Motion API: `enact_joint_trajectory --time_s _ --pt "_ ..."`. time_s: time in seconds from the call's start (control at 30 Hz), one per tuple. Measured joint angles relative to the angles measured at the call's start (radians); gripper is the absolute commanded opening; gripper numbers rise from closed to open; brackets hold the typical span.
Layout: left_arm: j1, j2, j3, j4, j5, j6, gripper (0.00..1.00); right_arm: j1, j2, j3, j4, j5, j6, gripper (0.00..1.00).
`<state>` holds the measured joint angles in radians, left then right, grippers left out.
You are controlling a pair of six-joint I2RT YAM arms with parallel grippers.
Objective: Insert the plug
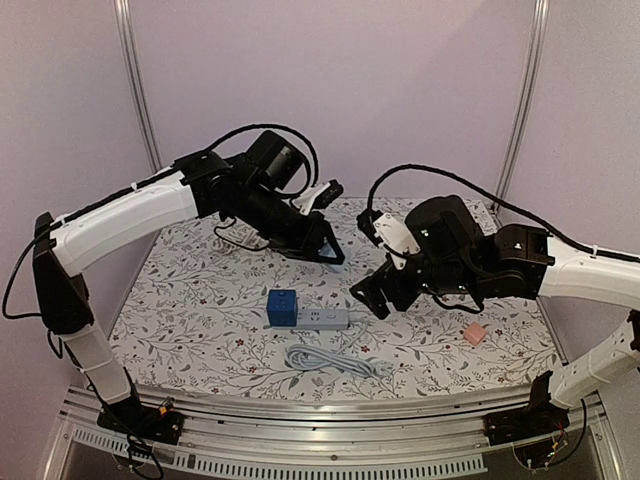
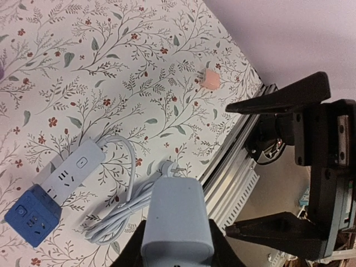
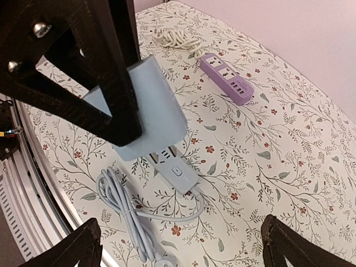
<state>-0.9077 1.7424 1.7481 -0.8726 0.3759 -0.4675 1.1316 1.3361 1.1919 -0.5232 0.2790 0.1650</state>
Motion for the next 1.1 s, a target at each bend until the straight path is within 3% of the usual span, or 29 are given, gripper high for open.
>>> enact_joint_trajectory --time_s 0.3,0.93,1.1 --pt "0.003 -0.069 -0.004 -0.003 -0.098 0.153 0.0 0.0 -0.08 -0.035 -0.001 0.038 0.066 0.99" --pt "0.005 -0.174 0.003 -0.091 -0.12 0.94 0.0 0.0 -0.135 -0.145 -0.087 0.256 0.225 0.99" --pt "0.01 -0.155 0.055 -0.176 -0.123 1.071 0.0 0.0 -0.136 -0.152 -0.124 0.271 0.266 0.99"
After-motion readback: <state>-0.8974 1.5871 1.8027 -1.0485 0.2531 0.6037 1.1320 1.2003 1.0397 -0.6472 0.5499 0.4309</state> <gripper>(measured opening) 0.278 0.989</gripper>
